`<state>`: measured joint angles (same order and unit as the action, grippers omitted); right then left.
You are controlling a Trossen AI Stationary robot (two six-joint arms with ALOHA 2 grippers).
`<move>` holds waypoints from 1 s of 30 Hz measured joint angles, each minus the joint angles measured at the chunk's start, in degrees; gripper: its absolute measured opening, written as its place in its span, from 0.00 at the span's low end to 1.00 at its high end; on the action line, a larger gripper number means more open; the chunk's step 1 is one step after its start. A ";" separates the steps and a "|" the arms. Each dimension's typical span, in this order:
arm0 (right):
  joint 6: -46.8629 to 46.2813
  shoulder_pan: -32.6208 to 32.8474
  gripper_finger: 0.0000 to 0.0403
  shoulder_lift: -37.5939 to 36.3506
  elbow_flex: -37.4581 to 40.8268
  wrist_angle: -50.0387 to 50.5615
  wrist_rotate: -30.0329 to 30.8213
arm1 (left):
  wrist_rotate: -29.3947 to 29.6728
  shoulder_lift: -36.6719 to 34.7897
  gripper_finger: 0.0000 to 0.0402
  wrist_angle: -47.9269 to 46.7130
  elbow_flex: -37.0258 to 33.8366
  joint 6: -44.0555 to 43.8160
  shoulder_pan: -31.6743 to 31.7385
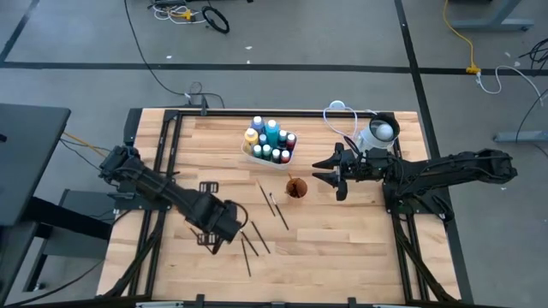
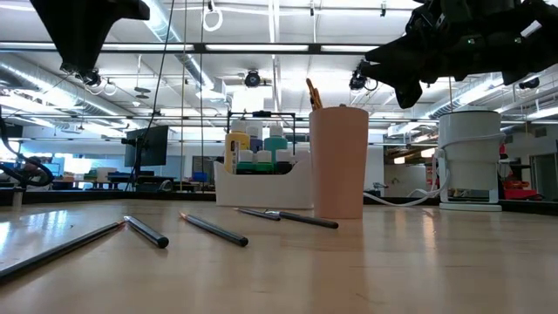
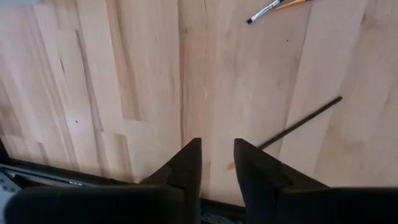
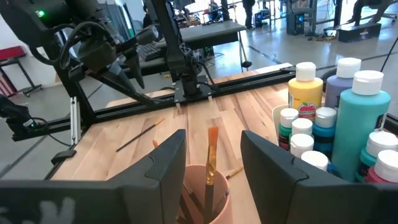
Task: Pick & Place Paint Supplies
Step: Put the black paint brush into the orange cup
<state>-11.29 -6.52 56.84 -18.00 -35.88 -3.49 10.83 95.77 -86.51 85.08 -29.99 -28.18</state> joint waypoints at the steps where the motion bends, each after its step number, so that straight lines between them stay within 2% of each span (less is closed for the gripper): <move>1: 0.00 0.00 0.39 0.00 0.00 0.00 0.02 | 0.01 0.00 0.28 -0.09 0.00 -0.27 -0.32; 7: 0.00 0.00 0.39 0.00 0.00 0.00 0.02 | -0.17 -0.04 0.41 -1.41 -0.42 -2.76 -1.96; 9: 0.00 0.00 0.39 0.00 0.00 0.00 0.00 | -0.38 -0.12 0.43 -1.54 -2.13 -2.82 -2.53; 11: 0.00 0.00 0.39 0.00 0.00 0.00 0.01 | -2.98 -0.54 0.45 -1.54 -5.04 -2.47 -3.14; 14: 0.00 -0.02 0.39 0.00 -0.02 0.04 0.01 | -7.72 -0.68 0.46 -1.12 -10.00 -1.98 -3.62; 20: 0.00 -0.01 0.39 0.00 -0.02 0.02 0.01 | -12.26 -0.63 0.44 4.64 -21.71 0.50 -4.37; 26: 0.00 -0.02 0.39 0.00 -0.02 0.02 0.00 | -13.68 -0.63 0.43 12.75 -33.39 1.69 -4.46; 30: 0.00 -0.02 0.39 0.00 -0.02 0.02 0.01 | -13.28 -0.63 0.43 19.38 -38.51 2.71 -4.46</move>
<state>-11.29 -6.55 56.84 -18.02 -35.86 -3.48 -2.45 95.13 -67.12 46.57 -27.28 -32.64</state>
